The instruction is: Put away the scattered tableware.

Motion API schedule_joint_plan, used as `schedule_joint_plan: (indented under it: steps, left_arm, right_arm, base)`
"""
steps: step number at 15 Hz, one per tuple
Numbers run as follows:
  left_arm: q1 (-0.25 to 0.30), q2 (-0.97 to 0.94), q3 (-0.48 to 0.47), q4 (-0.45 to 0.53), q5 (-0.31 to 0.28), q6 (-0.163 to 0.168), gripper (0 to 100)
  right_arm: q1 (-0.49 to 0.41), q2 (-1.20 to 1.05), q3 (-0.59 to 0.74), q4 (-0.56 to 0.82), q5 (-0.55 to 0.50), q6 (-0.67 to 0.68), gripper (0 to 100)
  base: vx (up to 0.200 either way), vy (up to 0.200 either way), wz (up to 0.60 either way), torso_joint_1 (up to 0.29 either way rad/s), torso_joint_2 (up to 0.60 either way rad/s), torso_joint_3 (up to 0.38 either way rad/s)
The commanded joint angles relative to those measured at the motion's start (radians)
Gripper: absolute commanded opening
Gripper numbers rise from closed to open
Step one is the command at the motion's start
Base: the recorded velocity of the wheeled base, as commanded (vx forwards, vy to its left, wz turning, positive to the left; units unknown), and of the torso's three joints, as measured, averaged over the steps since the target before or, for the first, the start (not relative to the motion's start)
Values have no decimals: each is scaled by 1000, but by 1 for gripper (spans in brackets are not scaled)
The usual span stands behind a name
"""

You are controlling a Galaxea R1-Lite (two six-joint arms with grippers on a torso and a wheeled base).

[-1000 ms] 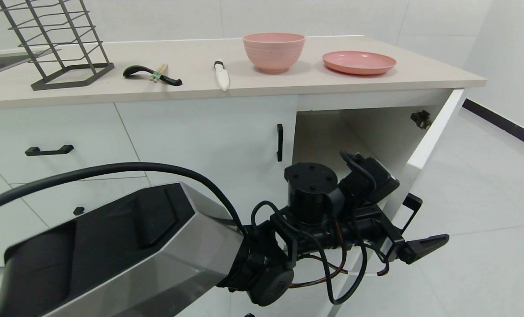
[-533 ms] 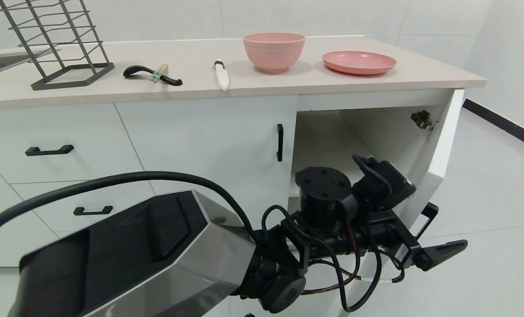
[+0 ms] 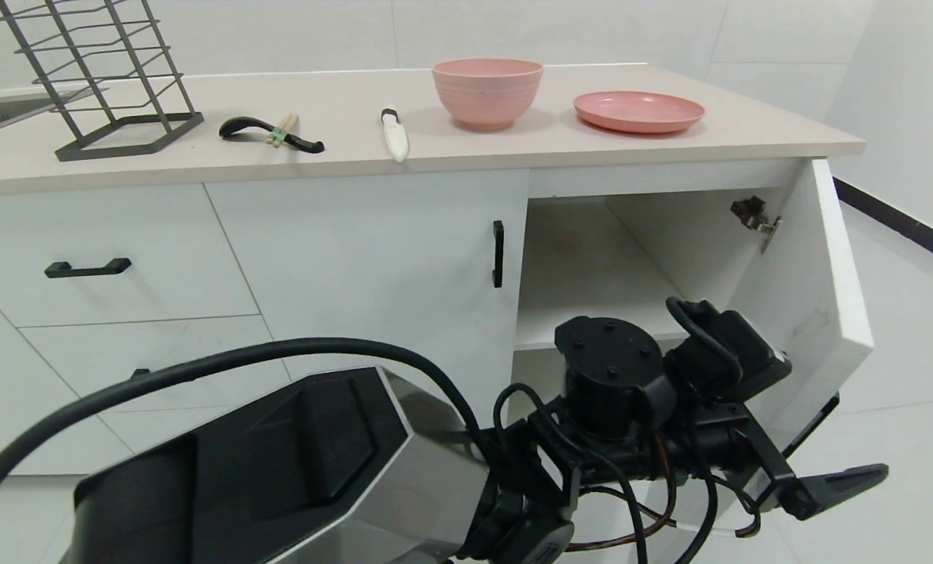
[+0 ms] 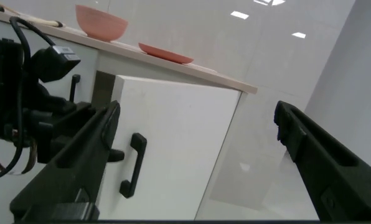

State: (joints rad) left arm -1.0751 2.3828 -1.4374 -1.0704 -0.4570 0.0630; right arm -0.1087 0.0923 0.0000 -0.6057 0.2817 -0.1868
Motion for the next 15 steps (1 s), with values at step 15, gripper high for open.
schedule_joint_plan:
  steps: [15]
  left_arm:
    - [-98, 133, -210, -54, 26, -134, 100]
  right_arm:
    - [0, 3, 0, -216, 11, -16, 100]
  base:
    - [0, 0, 0, 0, 0, 0]
